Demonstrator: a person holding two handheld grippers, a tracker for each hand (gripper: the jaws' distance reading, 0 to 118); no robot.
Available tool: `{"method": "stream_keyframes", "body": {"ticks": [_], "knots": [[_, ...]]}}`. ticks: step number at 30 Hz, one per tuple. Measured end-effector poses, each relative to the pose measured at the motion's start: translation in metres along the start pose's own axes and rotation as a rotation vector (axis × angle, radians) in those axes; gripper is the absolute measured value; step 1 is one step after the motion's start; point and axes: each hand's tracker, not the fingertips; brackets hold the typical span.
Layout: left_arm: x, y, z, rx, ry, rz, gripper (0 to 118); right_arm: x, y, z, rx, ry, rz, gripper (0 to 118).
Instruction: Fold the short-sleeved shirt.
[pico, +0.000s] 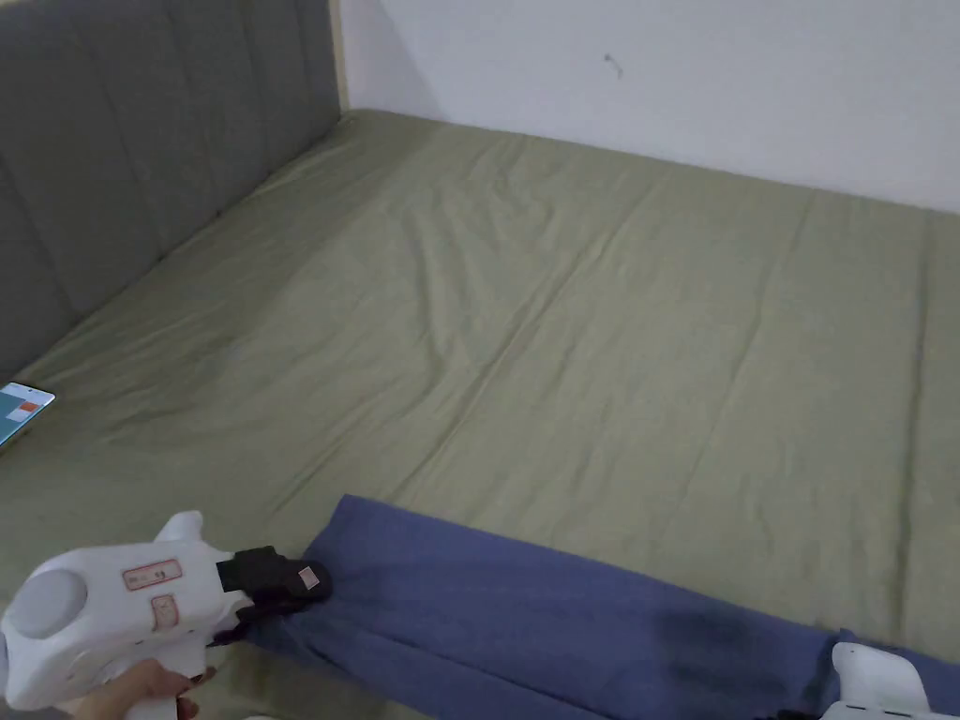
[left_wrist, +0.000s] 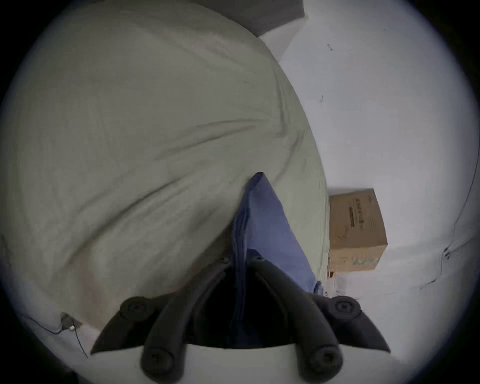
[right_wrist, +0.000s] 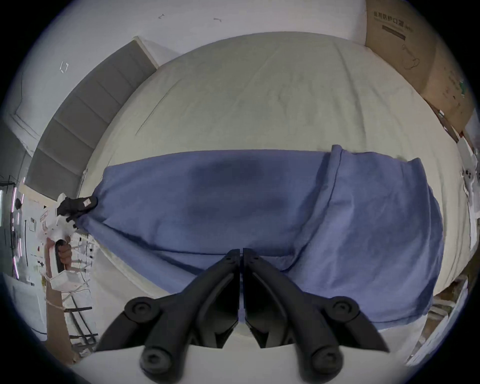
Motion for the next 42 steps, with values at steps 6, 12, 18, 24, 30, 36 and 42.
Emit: {"method": "stream_keyframes", "body": {"ticks": [6, 12, 18, 24, 30, 36, 42], "knots": [[0.005, 0.011, 0.027, 0.064, 0.098, -0.043, 7, 0.008, 0.0, 0.005, 0.015, 0.02, -0.033, 2], [0.041, 0.004, 0.031, 0.072, 0.126, -0.148, 7, 0.014, -0.005, 0.006, 0.018, 0.023, -0.035, 2], [0.136, -0.019, 0.031, 0.099, 0.019, -0.375, 7, 0.029, -0.01, 0.015, 0.037, 0.027, -0.07, 2], [0.23, -0.087, -0.019, -0.053, -0.159, -0.651, 7, 0.059, -0.018, 0.028, 0.073, 0.019, -0.165, 2], [0.249, -0.174, -0.117, -0.295, -0.186, -0.763, 7, 0.088, -0.031, 0.046, 0.107, -0.027, -0.202, 2], [0.228, -0.223, -0.183, -0.458, -0.084, -0.704, 100, 0.114, -0.043, 0.058, 0.13, 0.006, -0.313, 2], [0.227, -0.19, -0.143, -0.398, -0.184, -0.644, 97, 0.115, -0.046, 0.067, 0.143, -0.034, -0.288, 2]]}}
